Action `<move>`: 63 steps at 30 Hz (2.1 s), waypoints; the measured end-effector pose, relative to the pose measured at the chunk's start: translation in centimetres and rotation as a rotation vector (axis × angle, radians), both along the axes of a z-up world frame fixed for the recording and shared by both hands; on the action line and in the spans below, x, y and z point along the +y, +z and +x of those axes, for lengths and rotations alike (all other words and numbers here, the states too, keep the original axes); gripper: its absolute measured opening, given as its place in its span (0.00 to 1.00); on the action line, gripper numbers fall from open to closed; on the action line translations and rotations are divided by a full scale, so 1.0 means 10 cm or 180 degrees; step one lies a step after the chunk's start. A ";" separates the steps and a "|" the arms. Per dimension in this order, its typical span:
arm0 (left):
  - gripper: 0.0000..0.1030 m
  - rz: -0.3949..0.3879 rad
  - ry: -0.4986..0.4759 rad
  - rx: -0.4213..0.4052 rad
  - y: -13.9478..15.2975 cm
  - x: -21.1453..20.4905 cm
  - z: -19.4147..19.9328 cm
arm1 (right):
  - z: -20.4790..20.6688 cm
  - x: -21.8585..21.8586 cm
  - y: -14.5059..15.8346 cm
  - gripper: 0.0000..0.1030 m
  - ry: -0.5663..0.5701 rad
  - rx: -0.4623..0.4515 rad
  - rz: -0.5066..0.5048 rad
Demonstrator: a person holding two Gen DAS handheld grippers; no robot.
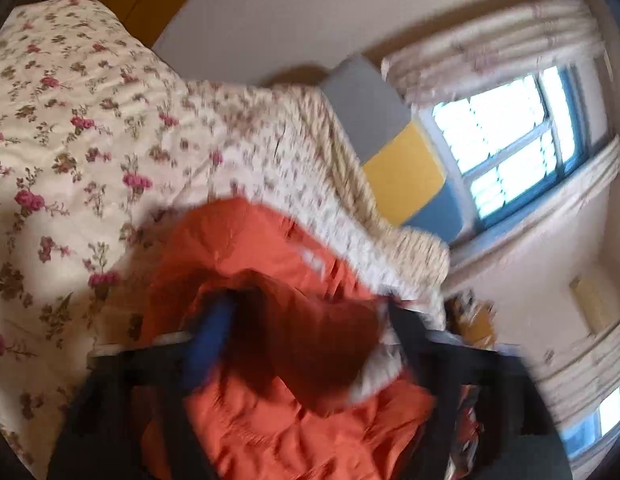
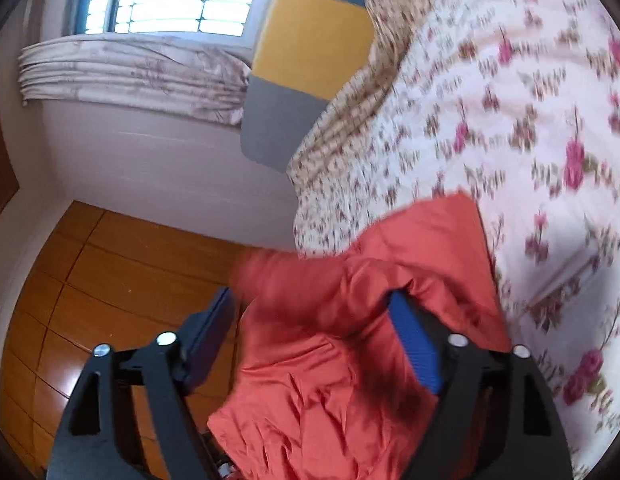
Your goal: Fold large clothes
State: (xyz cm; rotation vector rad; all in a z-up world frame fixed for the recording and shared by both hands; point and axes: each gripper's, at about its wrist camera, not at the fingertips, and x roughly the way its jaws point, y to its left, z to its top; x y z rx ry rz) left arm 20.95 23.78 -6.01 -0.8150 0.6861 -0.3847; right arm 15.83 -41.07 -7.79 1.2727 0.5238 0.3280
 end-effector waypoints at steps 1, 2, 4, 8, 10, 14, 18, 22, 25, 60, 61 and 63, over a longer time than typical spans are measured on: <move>0.94 -0.0059 0.0140 -0.0104 0.05 0.06 -0.04 | -0.02 -0.03 0.04 0.84 -0.0057 -0.0040 -0.0059; 0.94 -0.0125 0.0246 -0.0219 0.10 0.13 -0.08 | -0.04 -0.06 0.08 0.84 -0.0113 -0.0087 -0.0145; 0.94 -0.0097 0.0328 -0.0287 0.18 0.19 -0.11 | -0.08 -0.11 0.15 0.89 -0.0141 -0.0065 -0.0384; 0.97 0.0197 0.0366 -0.0315 0.19 0.22 -0.22 | -0.17 -0.04 0.20 0.96 -0.0018 0.0115 -0.1056; 0.97 0.0302 0.0274 -0.0280 0.07 0.19 -0.31 | -0.24 0.03 0.17 0.98 0.0101 0.0186 -0.1399; 0.97 0.0456 -0.0022 -0.0148 -0.33 0.10 -0.50 | -0.25 0.21 -0.06 0.98 0.0395 0.0330 -0.1756; 0.97 0.0432 -0.0244 0.0091 -0.65 -0.02 -0.53 | -0.12 0.38 -0.35 0.98 0.0798 0.0422 -0.1719; 0.97 0.0436 -0.0322 0.0093 -0.72 -0.15 -0.45 | 0.02 0.50 -0.52 0.97 0.1016 0.0446 -0.1452; 0.97 0.0411 -0.0284 0.0183 -0.76 -0.20 -0.34 | 0.02 0.60 -0.52 0.96 0.1089 0.0442 -0.1612; 0.62 0.0674 -0.0873 0.0104 -0.66 -0.58 -1.45 | -1.34 0.38 -0.31 0.46 0.0896 0.0267 -0.1349; 0.64 0.0681 -0.0846 0.0124 -0.68 -0.56 -1.49 | -1.40 0.36 -0.31 0.50 0.0802 0.0325 -0.1373; 0.67 0.0659 -0.0732 0.0202 -0.68 -0.52 -1.52 | -1.50 0.34 -0.26 0.59 0.0628 0.0396 -0.1404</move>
